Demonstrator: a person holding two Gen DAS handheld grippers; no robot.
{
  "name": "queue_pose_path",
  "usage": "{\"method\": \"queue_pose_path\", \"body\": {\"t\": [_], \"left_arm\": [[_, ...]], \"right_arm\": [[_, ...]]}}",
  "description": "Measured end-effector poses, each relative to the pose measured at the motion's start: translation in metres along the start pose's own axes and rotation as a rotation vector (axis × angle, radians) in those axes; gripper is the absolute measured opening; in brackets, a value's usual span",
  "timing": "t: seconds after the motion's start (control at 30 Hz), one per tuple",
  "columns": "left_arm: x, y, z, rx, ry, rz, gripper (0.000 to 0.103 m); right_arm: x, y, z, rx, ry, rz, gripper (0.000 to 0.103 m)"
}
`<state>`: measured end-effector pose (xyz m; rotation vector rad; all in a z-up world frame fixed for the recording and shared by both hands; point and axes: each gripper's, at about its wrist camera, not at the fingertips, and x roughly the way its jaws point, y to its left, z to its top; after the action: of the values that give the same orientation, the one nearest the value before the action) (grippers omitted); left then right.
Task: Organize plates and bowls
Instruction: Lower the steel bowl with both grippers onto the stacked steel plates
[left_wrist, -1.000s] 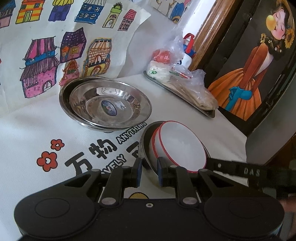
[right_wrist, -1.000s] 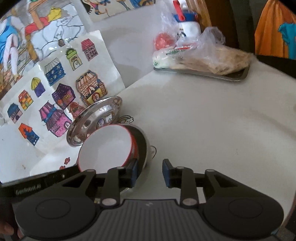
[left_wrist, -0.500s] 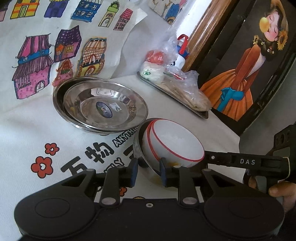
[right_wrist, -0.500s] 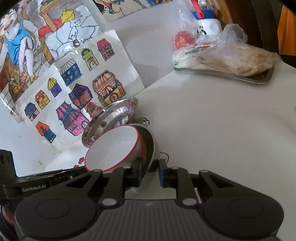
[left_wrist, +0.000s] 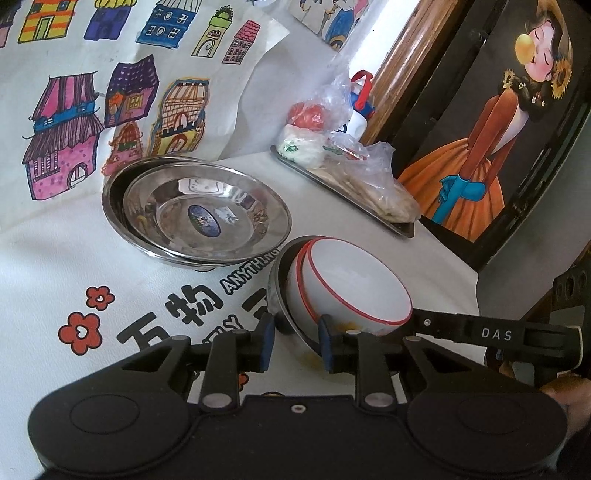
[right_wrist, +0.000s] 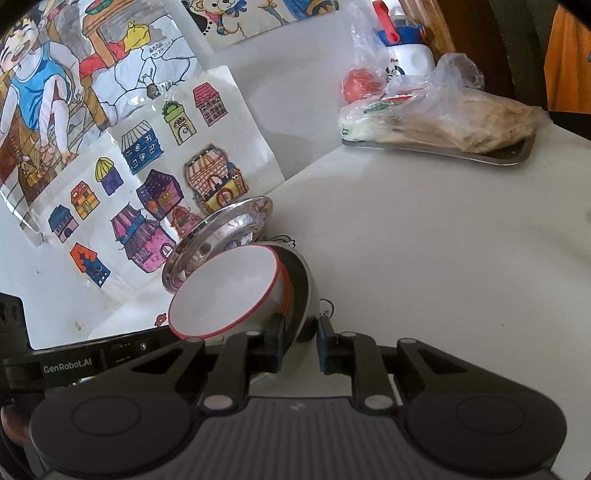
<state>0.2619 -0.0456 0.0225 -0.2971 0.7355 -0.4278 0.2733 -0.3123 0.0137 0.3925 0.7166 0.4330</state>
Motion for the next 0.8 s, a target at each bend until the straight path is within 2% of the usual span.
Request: {"method": "queue_pose_path", "body": {"t": [0.8], "left_arm": [[-0.002, -0.011, 0.014, 0.020, -0.038, 0.003, 0.026]], "right_arm": [[-0.007, 0.003, 0.011, -0.022, -0.051, 0.001, 0.020]]}}
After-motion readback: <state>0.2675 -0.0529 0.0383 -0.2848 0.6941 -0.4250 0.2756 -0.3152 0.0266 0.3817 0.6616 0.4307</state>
